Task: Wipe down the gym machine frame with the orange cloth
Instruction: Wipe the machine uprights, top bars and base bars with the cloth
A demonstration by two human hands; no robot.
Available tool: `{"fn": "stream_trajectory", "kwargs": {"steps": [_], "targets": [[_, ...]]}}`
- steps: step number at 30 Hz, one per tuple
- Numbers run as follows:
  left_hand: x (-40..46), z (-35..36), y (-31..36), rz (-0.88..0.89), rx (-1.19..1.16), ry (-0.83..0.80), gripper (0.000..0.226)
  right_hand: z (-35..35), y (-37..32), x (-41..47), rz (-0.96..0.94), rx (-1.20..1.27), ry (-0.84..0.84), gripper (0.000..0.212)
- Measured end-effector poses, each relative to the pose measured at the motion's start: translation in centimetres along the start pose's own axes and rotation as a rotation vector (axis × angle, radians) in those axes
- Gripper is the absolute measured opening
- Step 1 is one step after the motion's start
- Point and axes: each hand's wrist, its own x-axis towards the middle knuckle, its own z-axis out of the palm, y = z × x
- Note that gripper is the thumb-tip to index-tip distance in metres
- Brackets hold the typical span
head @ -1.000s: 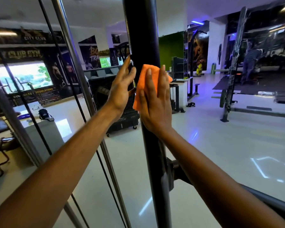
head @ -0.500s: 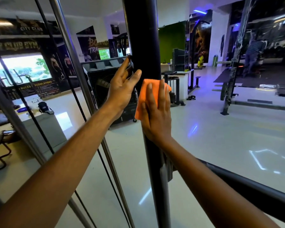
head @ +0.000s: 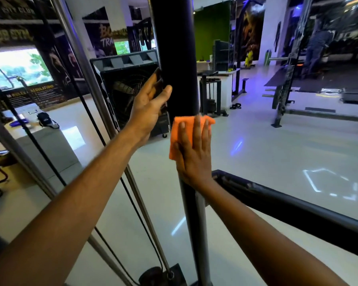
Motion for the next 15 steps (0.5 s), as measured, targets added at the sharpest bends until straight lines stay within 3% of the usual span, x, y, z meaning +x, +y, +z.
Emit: {"fn": "stream_trajectory", "kwargs": {"steps": [5,8,13,15], "targets": [[0.6,-0.9,0.0,-0.006,-0.001,-0.025,0.046,-0.8,-1.0,4.9,-0.035,0.004,0.091,0.063],[-0.2,-0.3,-1.2,-0.002,-0.002,-0.024,0.054,0.8,0.7,0.4,-0.009,0.021,0.055,0.067],[-2.1,0.7,-3.6,-0.033,-0.023,-0.048,0.055,2.6,2.9,-9.8,0.077,0.002,-0.109,0.101],[-2.7,0.9,-4.3,-0.052,-0.037,-0.045,0.055,2.1,2.8,-9.3,0.058,0.042,-0.121,0.097]]}}
